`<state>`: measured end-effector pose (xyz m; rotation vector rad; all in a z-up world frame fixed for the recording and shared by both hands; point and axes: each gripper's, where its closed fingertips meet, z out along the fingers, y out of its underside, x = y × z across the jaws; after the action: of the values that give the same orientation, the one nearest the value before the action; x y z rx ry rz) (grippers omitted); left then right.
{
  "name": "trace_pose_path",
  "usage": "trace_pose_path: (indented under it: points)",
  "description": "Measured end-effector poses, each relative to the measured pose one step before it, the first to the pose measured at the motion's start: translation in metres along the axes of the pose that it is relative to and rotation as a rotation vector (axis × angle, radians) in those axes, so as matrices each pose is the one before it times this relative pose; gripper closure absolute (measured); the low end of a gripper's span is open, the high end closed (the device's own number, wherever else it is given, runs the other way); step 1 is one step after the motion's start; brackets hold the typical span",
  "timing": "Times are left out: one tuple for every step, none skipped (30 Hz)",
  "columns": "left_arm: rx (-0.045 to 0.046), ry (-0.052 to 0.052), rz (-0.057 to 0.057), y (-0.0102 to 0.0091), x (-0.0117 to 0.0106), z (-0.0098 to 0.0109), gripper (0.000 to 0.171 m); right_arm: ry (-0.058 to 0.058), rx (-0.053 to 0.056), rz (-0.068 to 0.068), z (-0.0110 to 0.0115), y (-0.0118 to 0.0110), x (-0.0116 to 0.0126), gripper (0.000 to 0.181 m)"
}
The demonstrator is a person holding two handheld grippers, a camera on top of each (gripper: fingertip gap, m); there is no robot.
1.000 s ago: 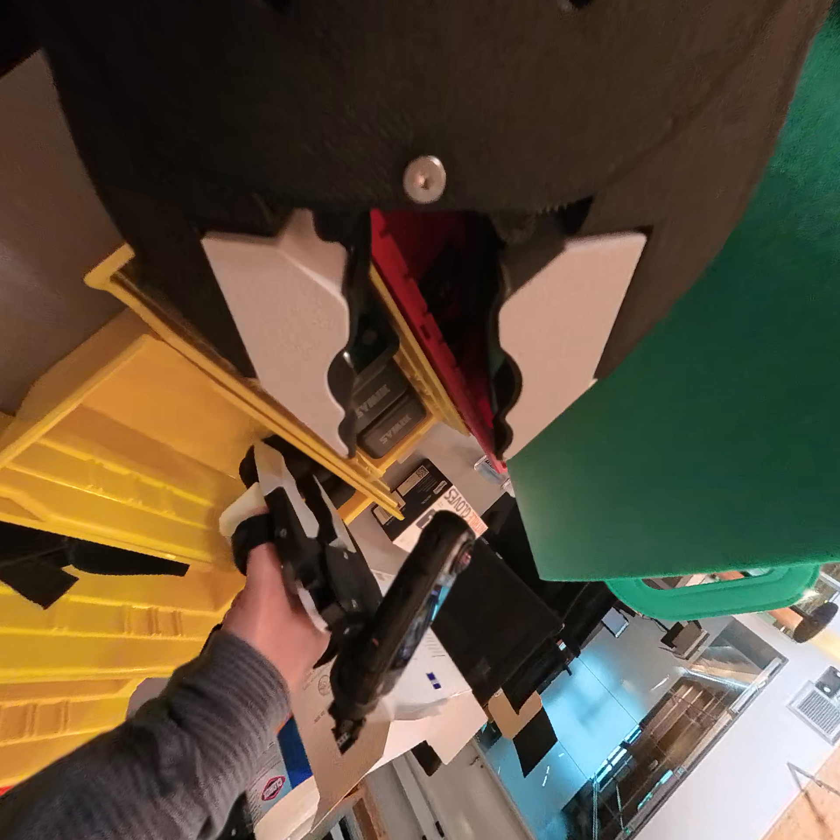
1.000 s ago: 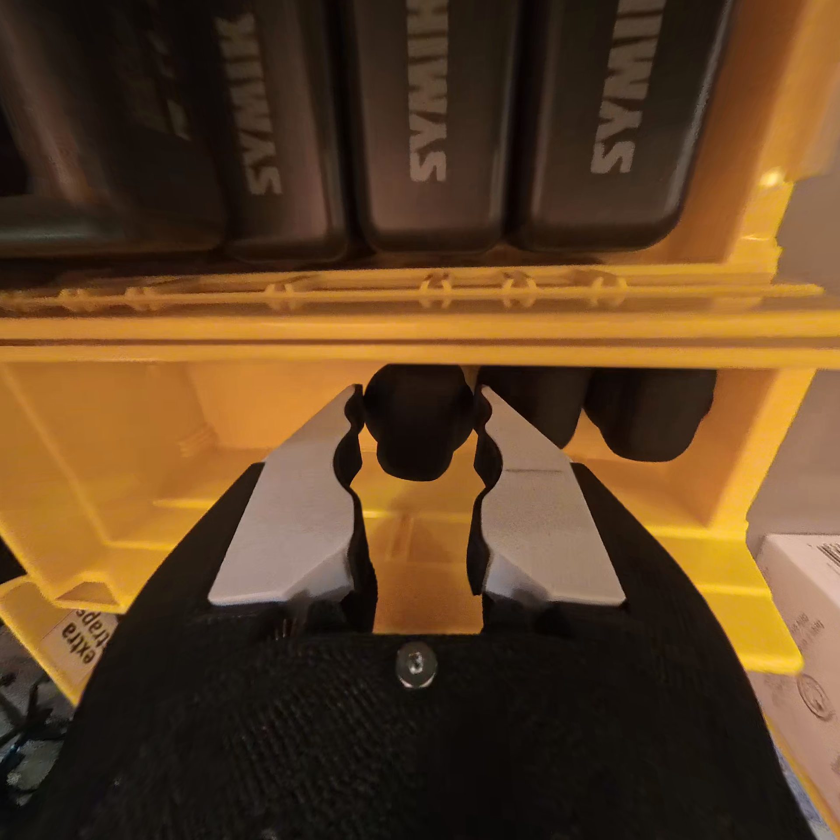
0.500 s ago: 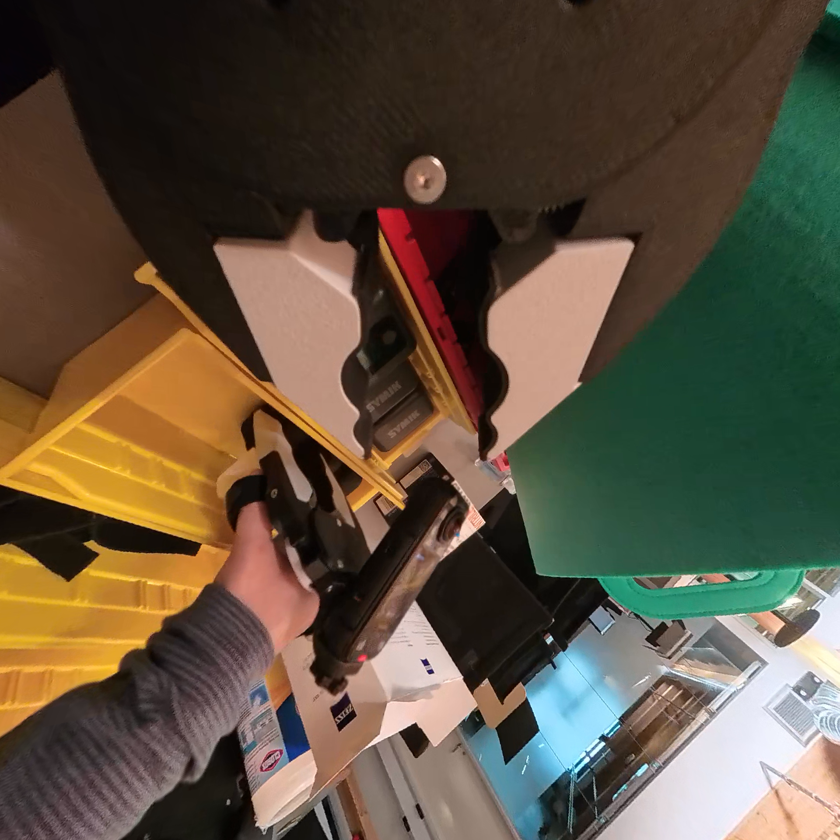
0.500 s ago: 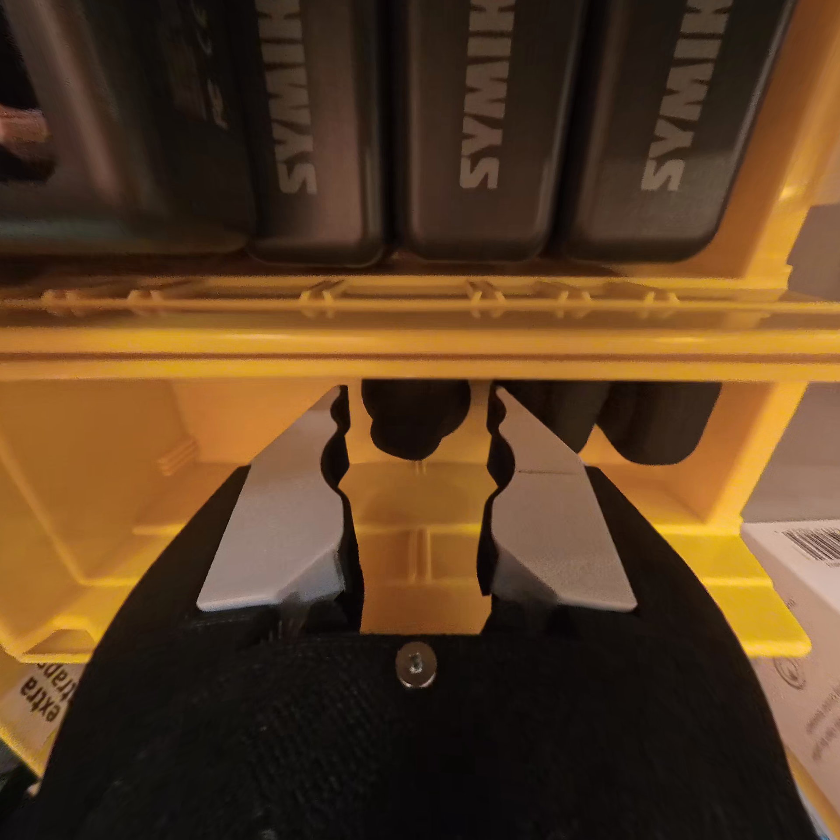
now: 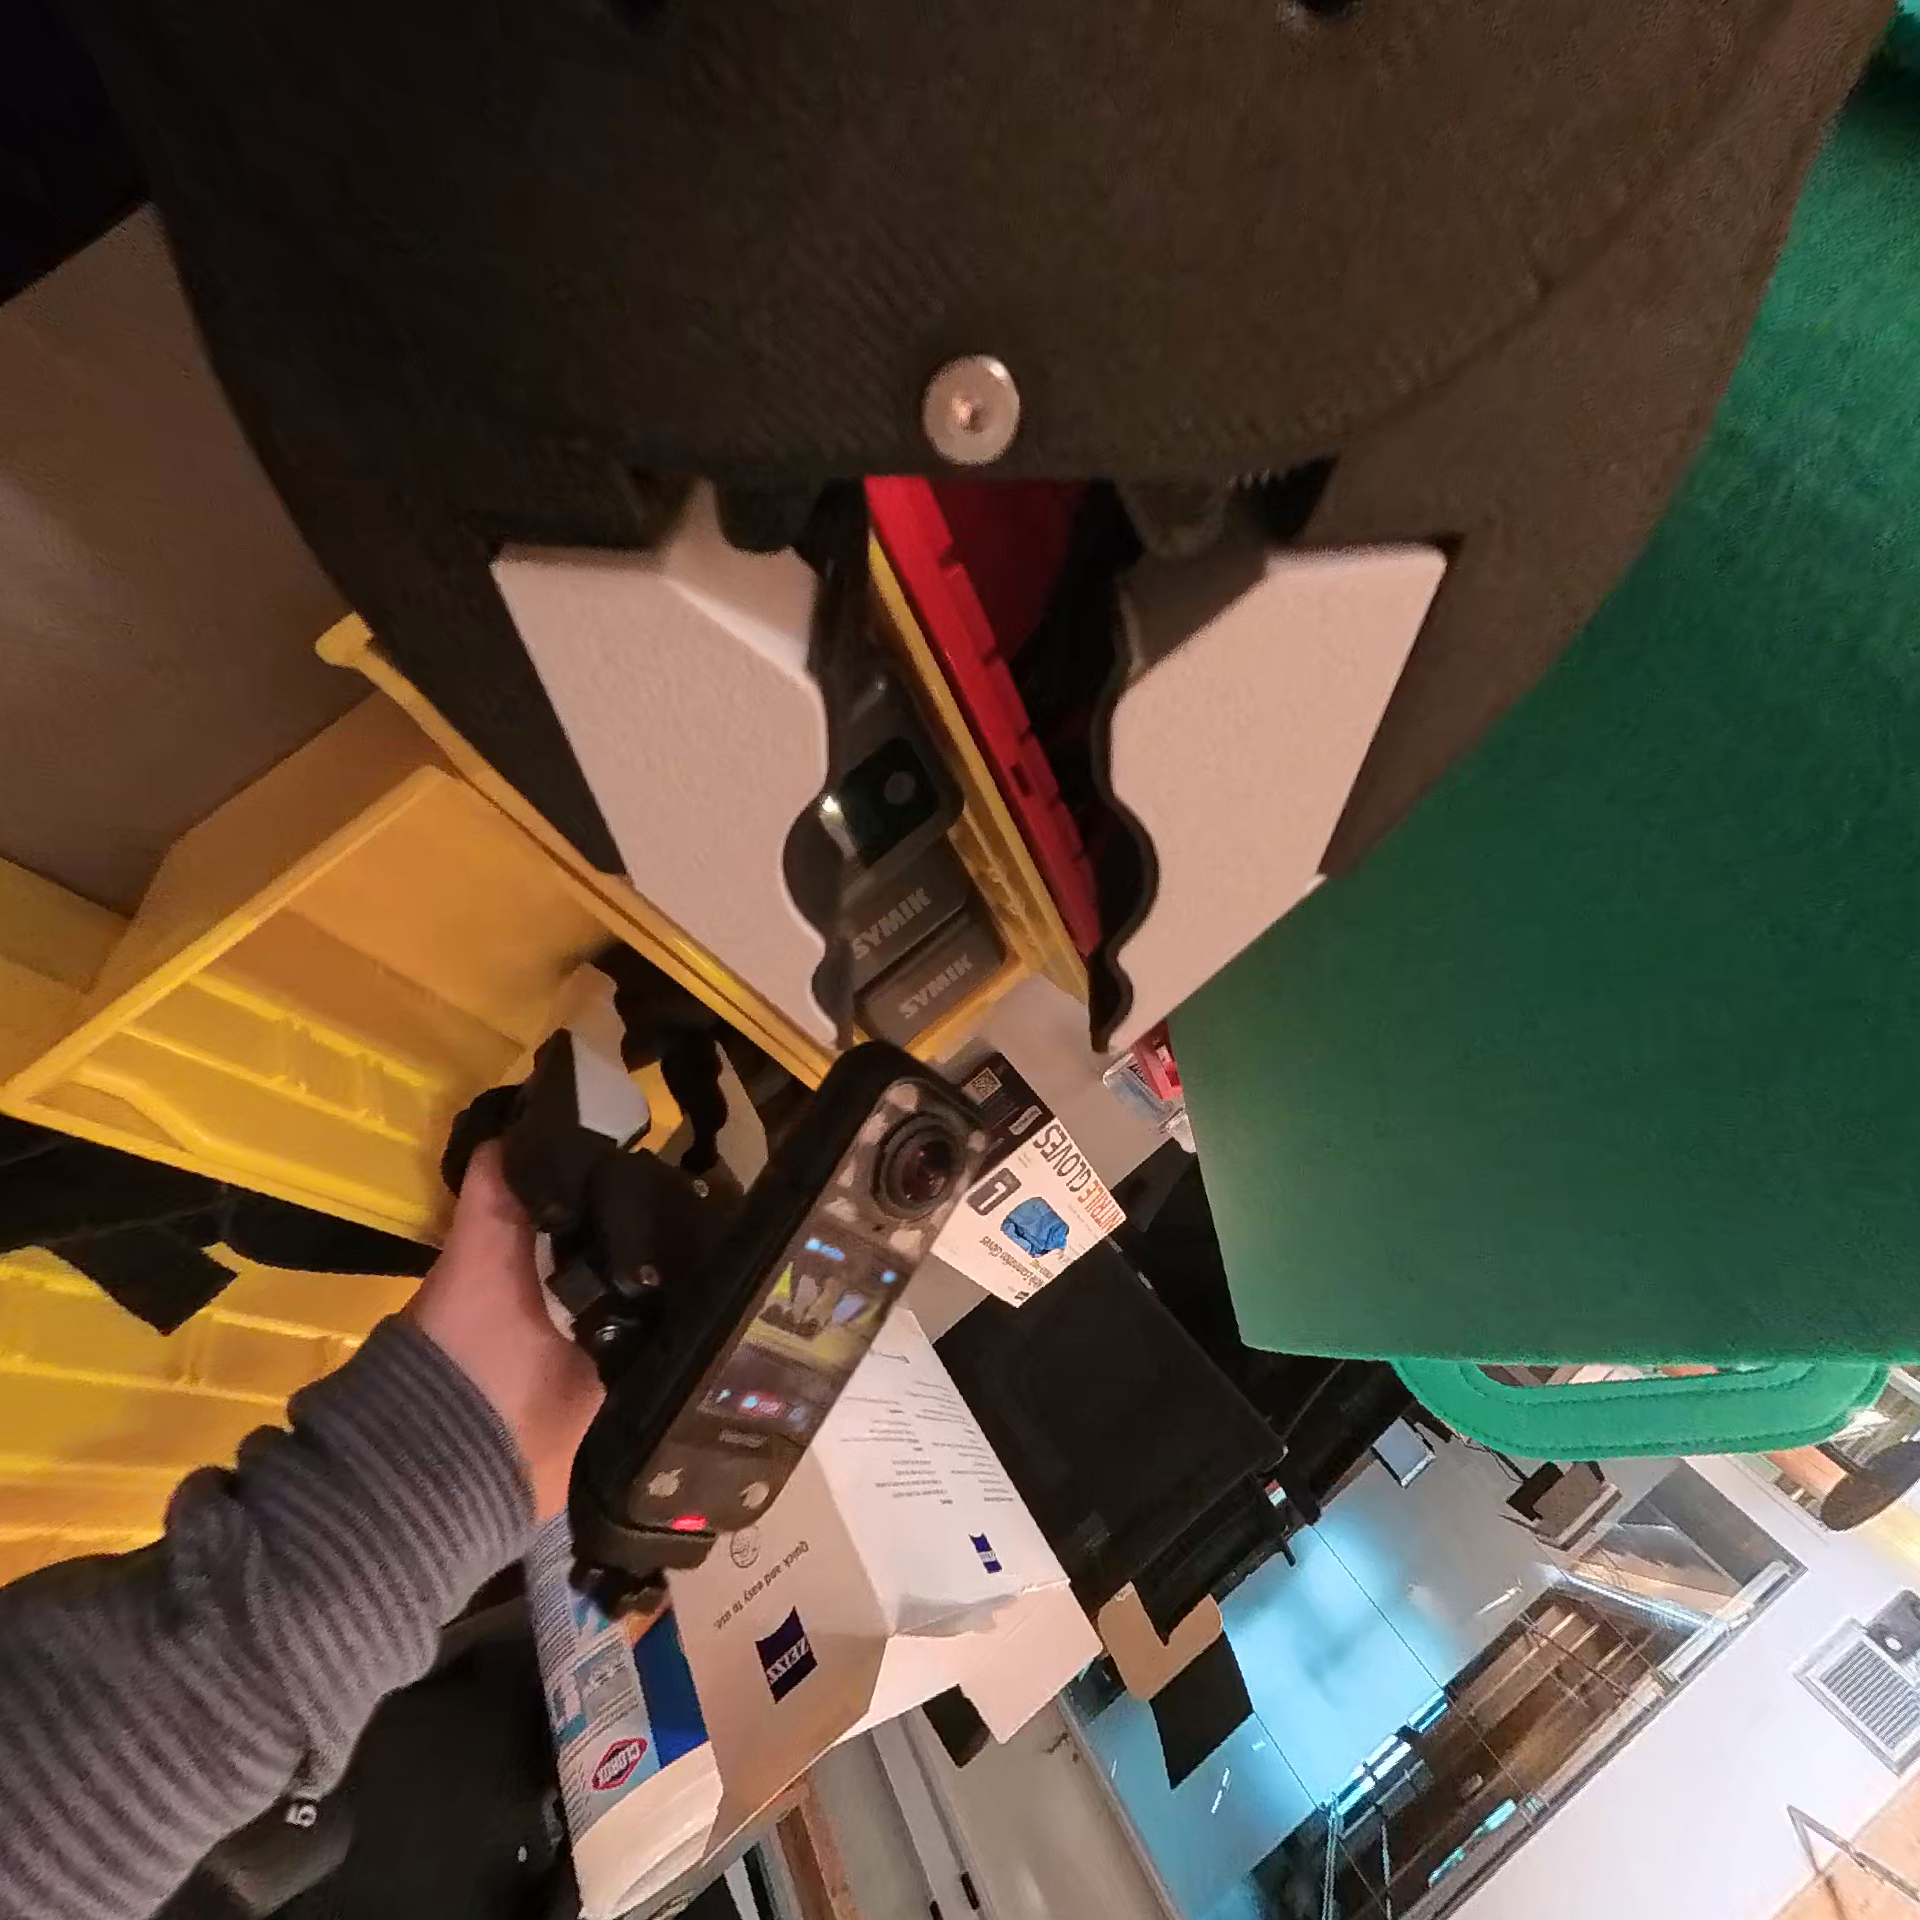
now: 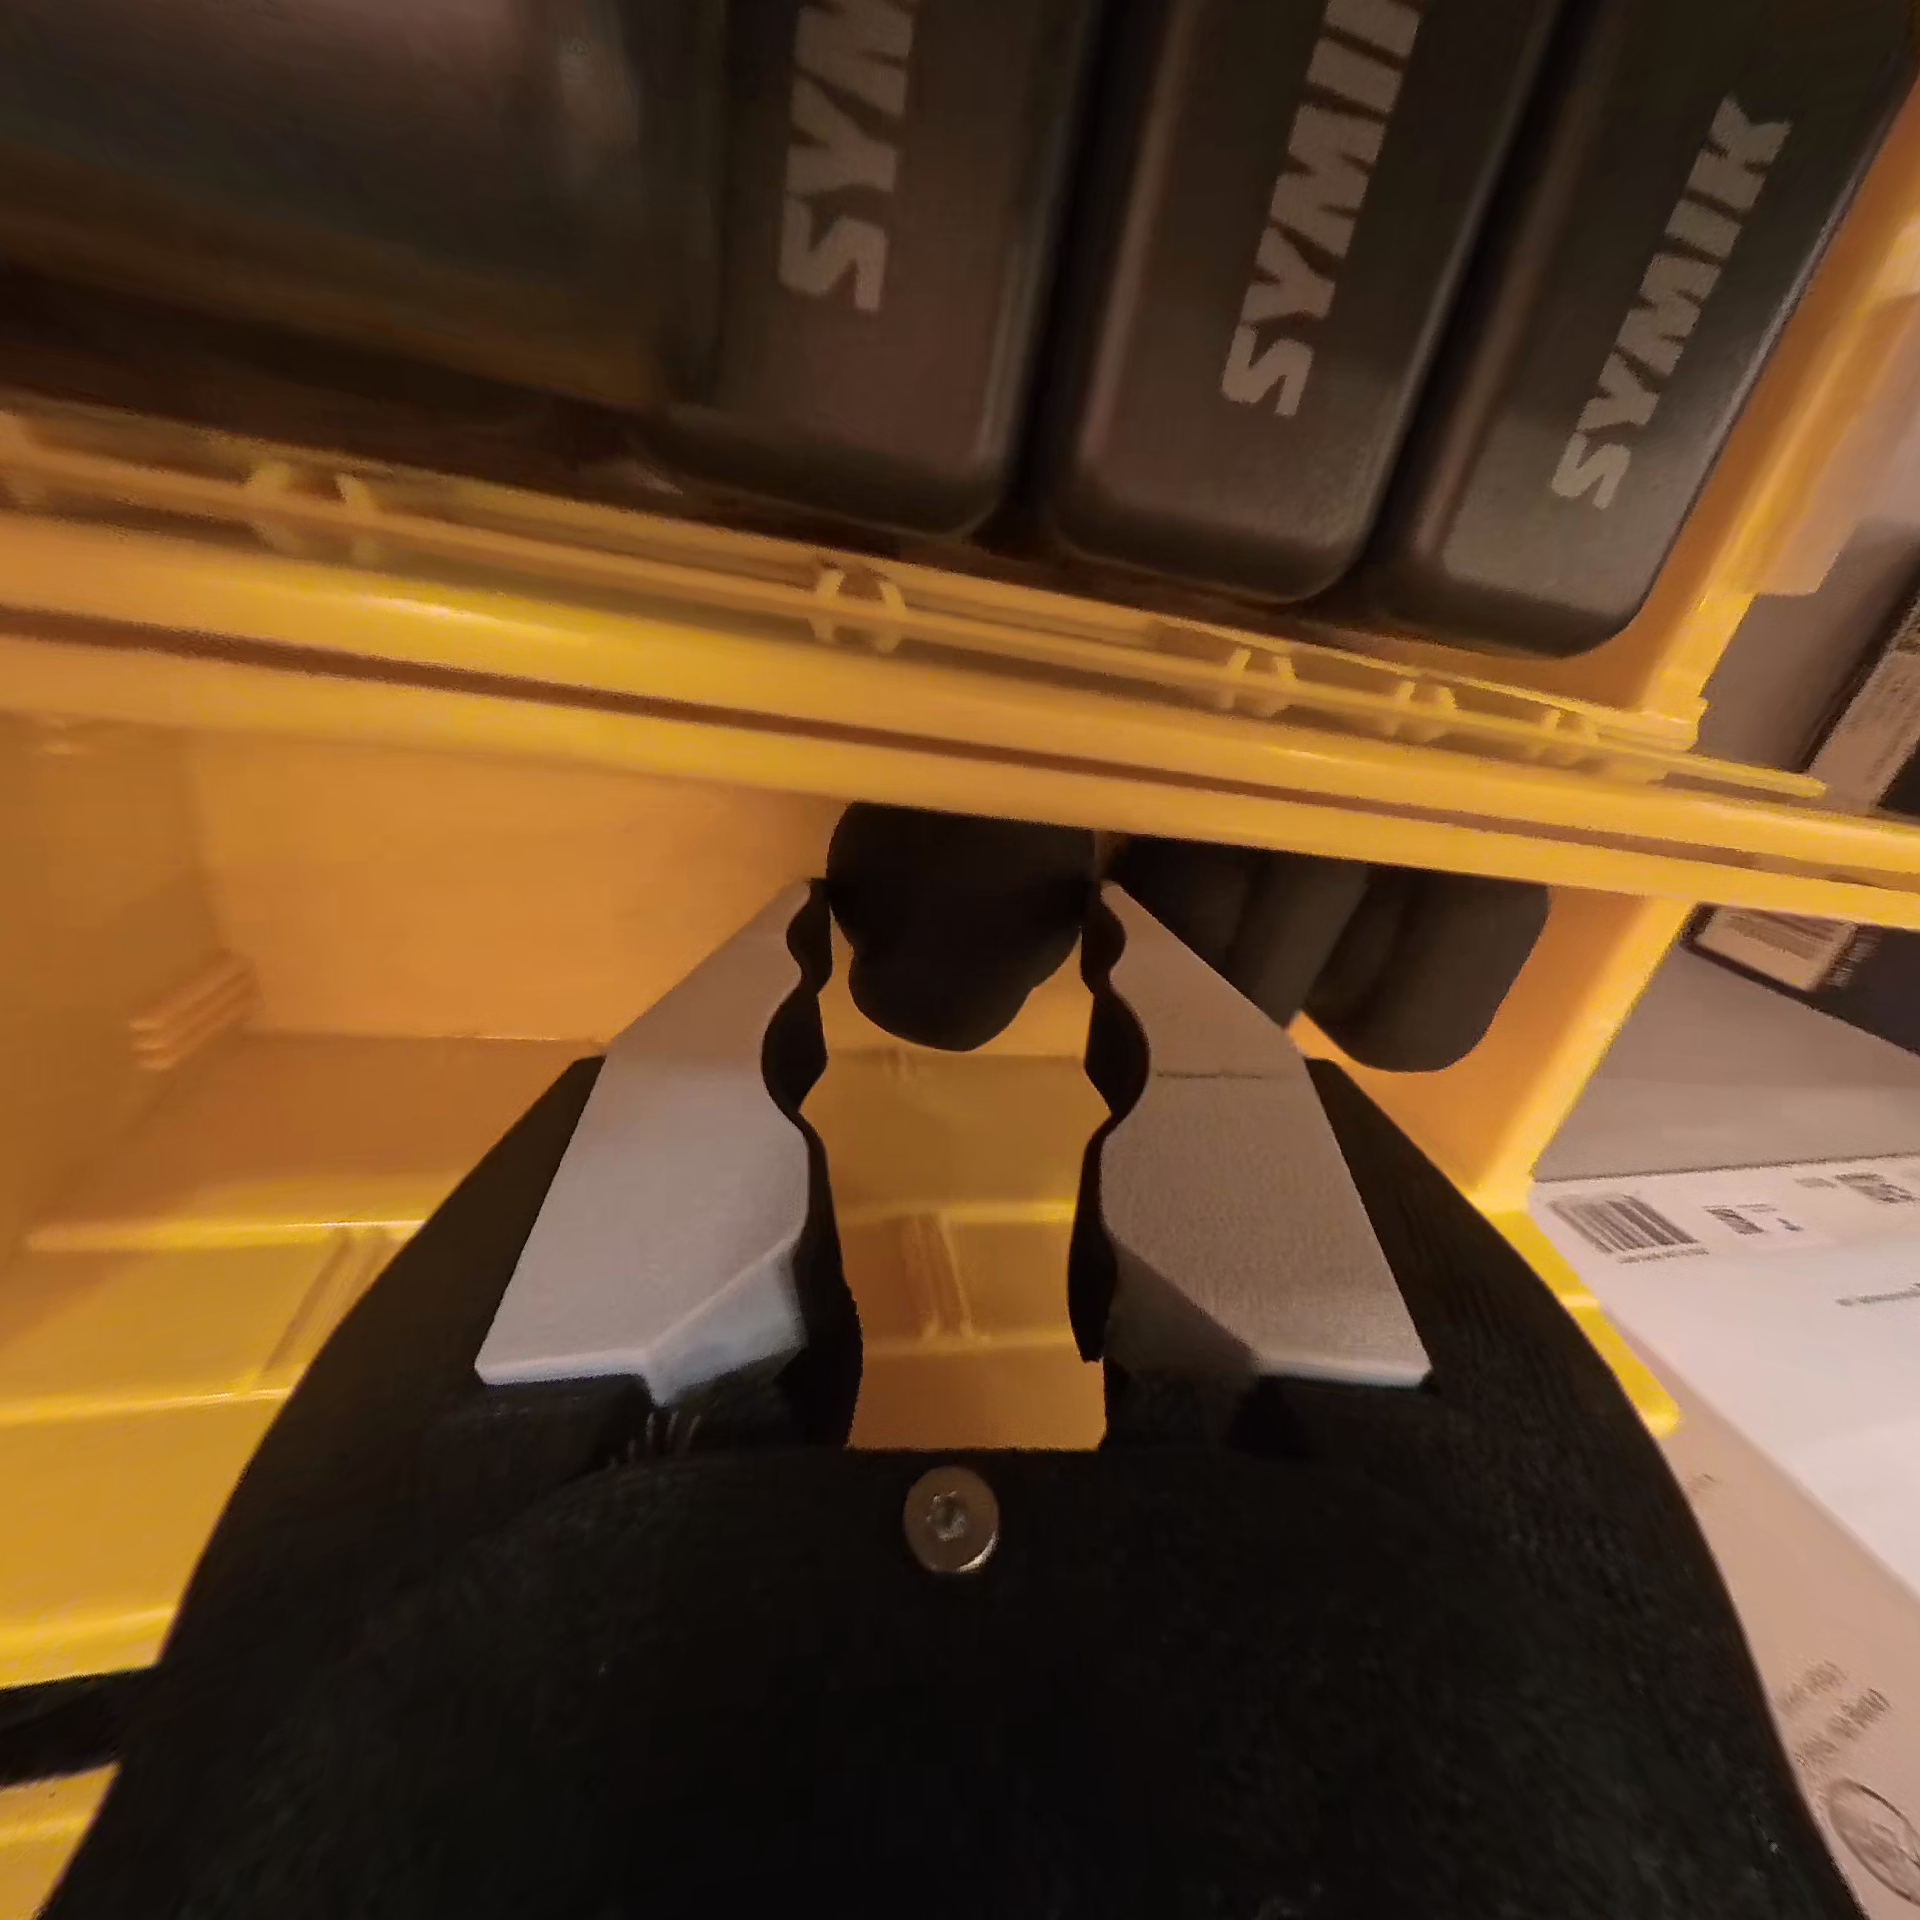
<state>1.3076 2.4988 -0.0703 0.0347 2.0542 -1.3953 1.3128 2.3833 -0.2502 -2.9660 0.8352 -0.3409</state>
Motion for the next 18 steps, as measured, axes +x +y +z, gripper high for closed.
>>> trace_pose_path:
  points:
    - [-0.0013, -0.0018, -0.0007, 0.00056, -0.00043, -0.00052, 0.127, 0.0268, 0.0041, -0.0155, -0.00051, 0.00055, 0.00333, 0.134]
    - [-0.00179, -0.0003, -0.0018, 0.00058, -0.00028, -0.00053, 0.127, 0.0135, 0.0078, -0.0093, -0.00083, -0.00027, 0.00199, 0.134]
    - [-0.00123, 0.0017, -0.0028, 0.00042, 0.00003, -0.00051, 0.128, 0.0014, 0.0063, 0.0007, -0.00056, -0.00046, 0.00047, 0.134]
    - [-0.00012, 0.0039, -0.0047, 0.00031, 0.00044, -0.00052, 0.129, 0.0009, 0.0039, -0.0002, 0.00023, -0.0001, 0.00018, 0.134]
    - [0.00025, 0.0055, -0.006, 0.00011, 0.00064, -0.00017, 0.129, 0.003, 0.004, -0.0038, 0.00092, -0.00005, 0.00017, 0.134]
    - [-0.00098, 0.0049, -0.0046, 0.00027, 0.0007, 0.00012, 0.13, 0.0033, 0.004, -0.0019, 0.00145, -0.00018, 0.00008, 0.134]
    - [-0.00157, 0.0019, -0.0025, 0.00028, 0.00034, 0.00031, 0.13, 0.005, 0.0069, 0.0011, 0.00114, -0.00077, 0.00004, 0.133]
    - [0.00007, 0.0004, -0.0003, -0.00018, 0.00021, 0.00034, 0.13, 0.0089, 0.0062, 0.0022, 0.00047, -0.00077, 0.00053, 0.133]
    - [0.00144, 0.0001, 0.0003, -0.00052, 0.00012, 0.00013, 0.13, 0.0113, 0.0021, 0.0016, -0.00036, -0.00034, 0.00077, 0.132]
    - [0.00234, -0.0002, -0.0009, -0.00076, 0.00013, -0.00021, 0.129, 0.0145, 0.0024, 0.0029, -0.00213, -0.00064, 0.00104, 0.127]
    - [0.00358, -0.0008, -0.0025, -0.001, -0.00007, -0.00066, 0.128, 0.0152, 0.0054, 0.0071, -0.00455, -0.00111, 0.00126, 0.123]
    - [0.00447, 0.0, -0.0043, -0.00092, -0.00027, -0.00127, 0.126, 0.0125, 0.0107, 0.0154, -0.00752, -0.00127, 0.0015, 0.119]
    - [0.00453, 0.0016, -0.0053, -0.0007, -0.00033, -0.00184, 0.125, 0.0143, 0.0173, 0.0306, -0.00995, -0.00114, 0.00269, 0.115]
    - [0.0042, 0.0029, -0.0055, -0.00064, -0.00056, -0.00239, 0.124, 0.0198, 0.03, 0.0499, -0.01241, -0.00179, 0.00451, 0.114]
    - [0.00646, 0.0052, -0.007, -0.00148, -0.00065, -0.00322, 0.121, 0.0202, 0.0439, 0.0643, -0.01437, -0.00283, 0.00533, 0.113]
    - [0.01149, 0.009, -0.0093, -0.00299, -0.00061, -0.00439, 0.12, 0.0191, 0.0533, 0.0733, -0.01544, -0.00342, 0.00597, 0.112]
    - [0.01576, 0.0125, -0.012, -0.00459, -0.00054, -0.00554, 0.119, 0.0168, 0.0612, 0.0793, -0.01574, -0.00449, 0.00606, 0.111]
    - [0.02044, 0.0177, -0.0162, -0.00641, -0.00034, -0.00671, 0.119, 0.0141, 0.0666, 0.0804, -0.01563, -0.00557, 0.00556, 0.11]
